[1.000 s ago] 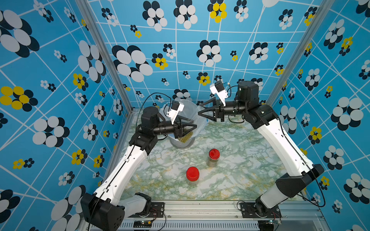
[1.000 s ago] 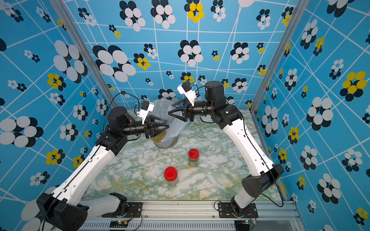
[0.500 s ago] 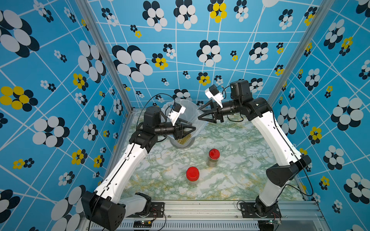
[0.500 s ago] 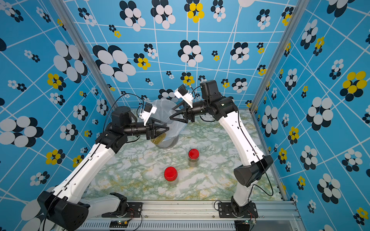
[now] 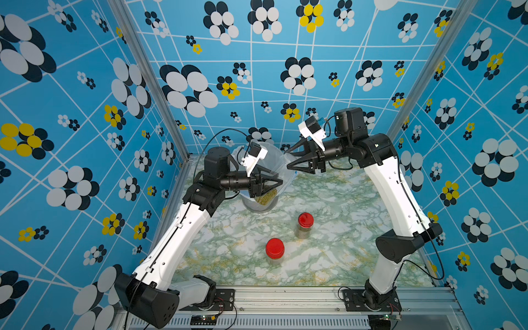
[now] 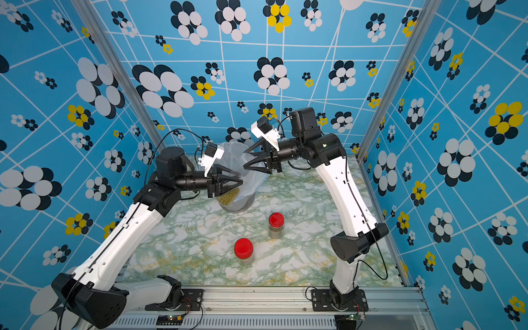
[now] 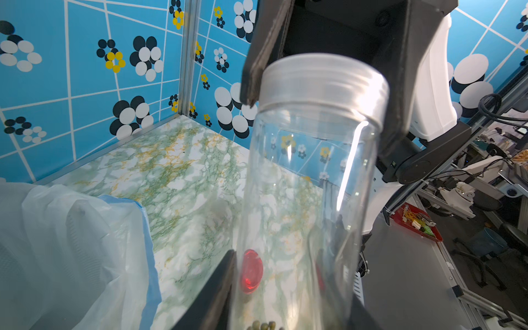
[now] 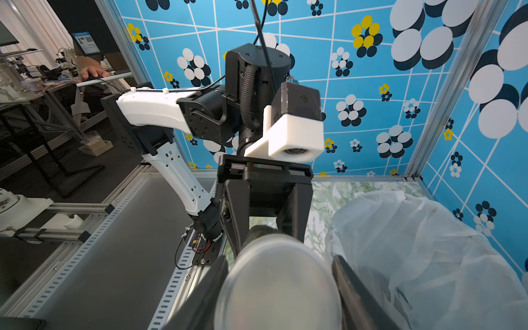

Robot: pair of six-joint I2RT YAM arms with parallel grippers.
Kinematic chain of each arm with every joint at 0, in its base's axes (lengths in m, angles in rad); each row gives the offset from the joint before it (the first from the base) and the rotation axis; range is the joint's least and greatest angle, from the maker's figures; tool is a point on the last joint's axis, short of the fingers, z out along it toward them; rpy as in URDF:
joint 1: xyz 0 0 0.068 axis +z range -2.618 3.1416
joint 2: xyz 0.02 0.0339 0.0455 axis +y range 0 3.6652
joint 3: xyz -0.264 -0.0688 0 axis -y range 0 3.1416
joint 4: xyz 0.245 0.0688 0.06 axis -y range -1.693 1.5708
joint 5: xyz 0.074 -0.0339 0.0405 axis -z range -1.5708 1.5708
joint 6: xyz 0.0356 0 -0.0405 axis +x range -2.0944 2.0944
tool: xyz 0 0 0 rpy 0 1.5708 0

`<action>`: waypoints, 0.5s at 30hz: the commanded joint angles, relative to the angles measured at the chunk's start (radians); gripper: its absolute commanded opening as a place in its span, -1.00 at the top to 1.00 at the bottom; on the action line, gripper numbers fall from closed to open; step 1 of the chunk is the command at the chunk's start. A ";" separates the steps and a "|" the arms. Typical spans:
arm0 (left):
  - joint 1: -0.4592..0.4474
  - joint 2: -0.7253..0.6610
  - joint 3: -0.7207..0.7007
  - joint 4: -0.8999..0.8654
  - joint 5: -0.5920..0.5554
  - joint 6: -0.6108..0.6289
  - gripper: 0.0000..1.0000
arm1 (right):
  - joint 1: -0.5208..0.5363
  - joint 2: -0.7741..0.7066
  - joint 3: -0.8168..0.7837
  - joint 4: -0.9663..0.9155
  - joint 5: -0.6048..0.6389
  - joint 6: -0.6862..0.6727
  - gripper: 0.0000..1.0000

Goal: Empty moldy mung beans from jars
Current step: Unscrew the lid from the jar.

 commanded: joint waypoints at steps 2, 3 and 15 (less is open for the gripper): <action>0.022 0.026 0.072 0.068 0.069 -0.115 0.65 | 0.008 0.007 -0.001 -0.151 -0.028 -0.186 1.00; 0.021 0.031 0.078 0.061 0.071 -0.117 0.65 | 0.008 0.008 -0.001 -0.152 -0.022 -0.188 1.00; -0.043 0.027 0.152 -0.207 -0.176 0.096 0.69 | 0.009 0.046 0.031 -0.137 0.062 -0.134 1.00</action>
